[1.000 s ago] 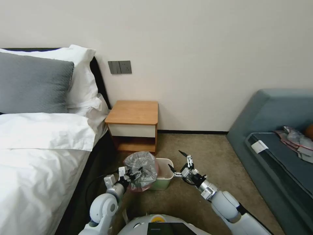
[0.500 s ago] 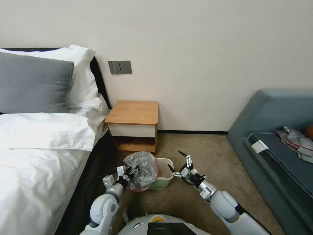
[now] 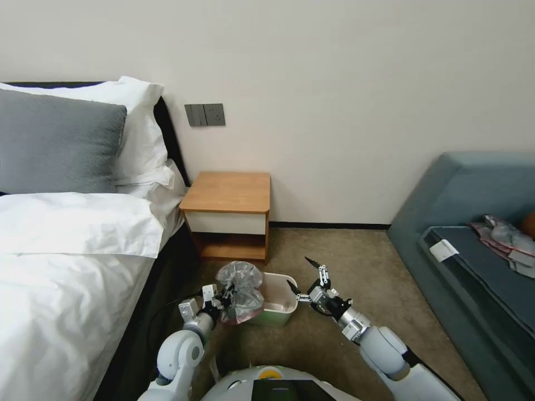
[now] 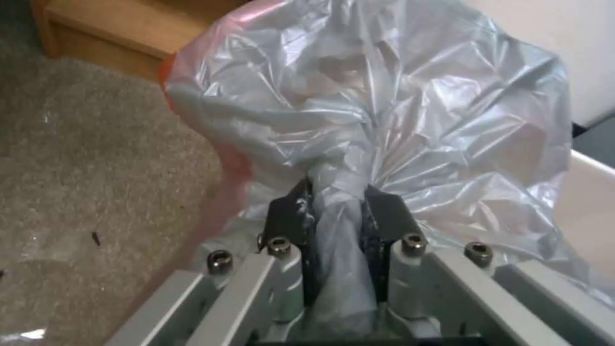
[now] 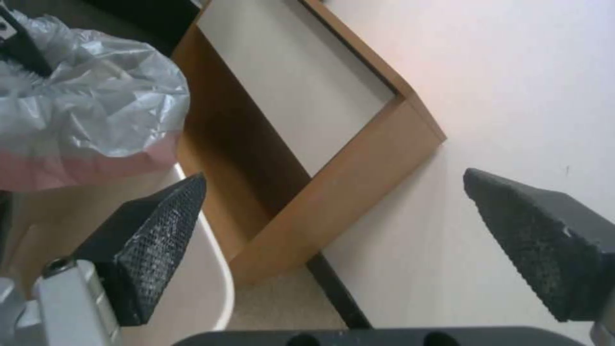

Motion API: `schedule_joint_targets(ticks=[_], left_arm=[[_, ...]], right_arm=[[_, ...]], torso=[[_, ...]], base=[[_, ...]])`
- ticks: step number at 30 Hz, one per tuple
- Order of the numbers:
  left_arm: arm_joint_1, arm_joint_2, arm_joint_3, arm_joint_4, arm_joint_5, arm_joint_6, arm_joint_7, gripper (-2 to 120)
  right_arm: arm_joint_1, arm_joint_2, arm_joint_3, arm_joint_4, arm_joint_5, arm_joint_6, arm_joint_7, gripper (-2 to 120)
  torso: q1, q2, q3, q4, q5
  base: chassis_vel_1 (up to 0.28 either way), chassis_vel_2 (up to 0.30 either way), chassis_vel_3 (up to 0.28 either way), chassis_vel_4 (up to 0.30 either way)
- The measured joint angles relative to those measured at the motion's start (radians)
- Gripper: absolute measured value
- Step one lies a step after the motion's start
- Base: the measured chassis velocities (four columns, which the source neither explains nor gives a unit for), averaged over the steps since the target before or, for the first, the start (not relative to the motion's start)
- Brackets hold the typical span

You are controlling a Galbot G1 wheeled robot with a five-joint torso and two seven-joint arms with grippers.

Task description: Pick up the garbage bag from the table and place it over the trash can.

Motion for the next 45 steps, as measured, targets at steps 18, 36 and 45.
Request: schedule_joint_targets(ticks=[18, 36, 45], left_arm=[[0.018, 0.013, 0.035, 0.02, 0.082, -0.344, -0.006, 11], [0.037, 0.026, 0.045, 0.049, 0.099, -0.702, 0.183, 11], [0.046, 0.02, 0.038, 0.044, 0.085, -0.723, 0.22, 11]], right_arm=[[-0.001, 0.026, -0.071, 0.134, 0.31, -0.118, 0.056, 100], [0.269, 0.07, -0.359, 0.357, 1.136, -0.702, 0.277, 100], [0.404, 0.117, -0.394, 0.197, 1.179, -0.758, 0.32, 100]], torso=[[0.0, 0.0, 0.0, 0.0, -0.0002], [0.0, 0.0, 0.0, 0.0, -0.0003], [0.0, 0.0, 0.0, 0.0, -0.0002]], base=[[0.0, 0.0, 0.0, 0.0], [0.0, 0.0, 0.0, 0.0], [0.0, 0.0, 0.0, 0.0]])
